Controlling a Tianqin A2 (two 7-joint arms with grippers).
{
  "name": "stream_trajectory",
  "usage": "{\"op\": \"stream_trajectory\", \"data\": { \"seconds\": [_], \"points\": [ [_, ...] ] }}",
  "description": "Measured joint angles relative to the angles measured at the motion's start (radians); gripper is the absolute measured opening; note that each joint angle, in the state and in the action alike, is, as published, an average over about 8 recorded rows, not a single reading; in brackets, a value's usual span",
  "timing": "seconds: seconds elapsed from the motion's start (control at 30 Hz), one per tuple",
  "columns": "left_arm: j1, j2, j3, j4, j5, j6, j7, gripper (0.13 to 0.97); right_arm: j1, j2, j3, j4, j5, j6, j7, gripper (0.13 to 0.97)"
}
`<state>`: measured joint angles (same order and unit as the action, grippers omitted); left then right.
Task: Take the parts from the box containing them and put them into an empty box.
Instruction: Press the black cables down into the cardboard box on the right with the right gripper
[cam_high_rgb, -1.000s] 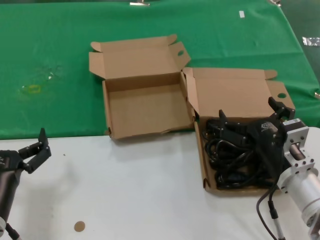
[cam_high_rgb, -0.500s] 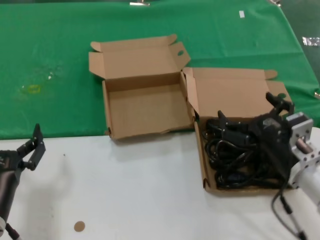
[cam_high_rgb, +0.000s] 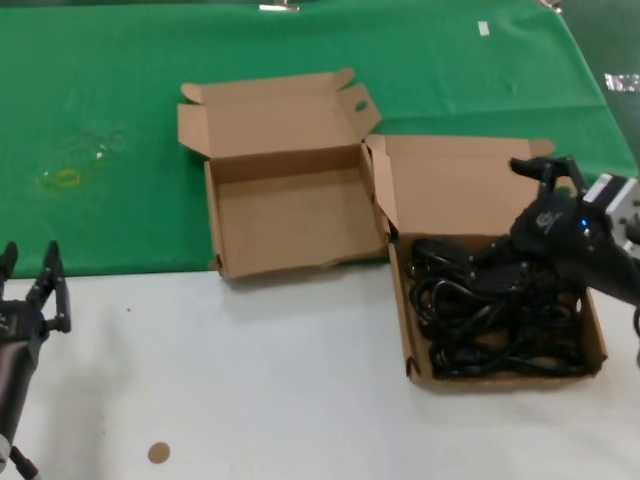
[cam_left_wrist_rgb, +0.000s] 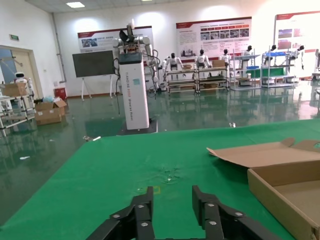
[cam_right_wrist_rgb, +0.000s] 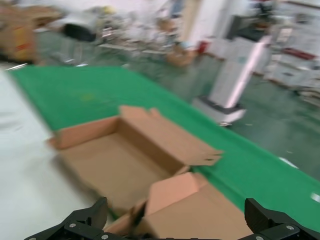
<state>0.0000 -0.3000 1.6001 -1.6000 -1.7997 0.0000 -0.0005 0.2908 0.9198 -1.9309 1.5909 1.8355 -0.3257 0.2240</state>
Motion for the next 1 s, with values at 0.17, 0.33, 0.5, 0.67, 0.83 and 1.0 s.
{"op": "stream_trajectory", "data": {
  "seconds": [0.17, 0.33, 0.5, 0.67, 0.83, 1.0],
  "points": [
    [0.000, 0.000, 0.000, 0.000, 0.000, 0.000, 0.000, 0.348, 0.090, 0.056, -0.013, -0.013, -0.033, -0.198, -0.027, 0.966],
    [0.000, 0.000, 0.000, 0.000, 0.000, 0.000, 0.000, 0.274, 0.211, 0.075, -0.050, -0.052, -0.095, -0.398, -0.079, 0.966],
    [0.000, 0.000, 0.000, 0.000, 0.000, 0.000, 0.000, 0.205, 0.359, 0.051, -0.111, -0.127, -0.196, -0.587, -0.151, 0.966],
    [0.000, 0.000, 0.000, 0.000, 0.000, 0.000, 0.000, 0.176, 0.494, 0.000, -0.175, -0.212, -0.311, -0.737, -0.214, 0.966],
    [0.000, 0.000, 0.000, 0.000, 0.000, 0.000, 0.000, 0.152, 0.576, -0.050, -0.220, -0.279, -0.399, -0.830, -0.258, 0.966],
    [0.000, 0.000, 0.000, 0.000, 0.000, 0.000, 0.000, 0.152, 0.619, -0.088, -0.250, -0.327, -0.461, -0.887, -0.296, 0.966]
  ]
}}
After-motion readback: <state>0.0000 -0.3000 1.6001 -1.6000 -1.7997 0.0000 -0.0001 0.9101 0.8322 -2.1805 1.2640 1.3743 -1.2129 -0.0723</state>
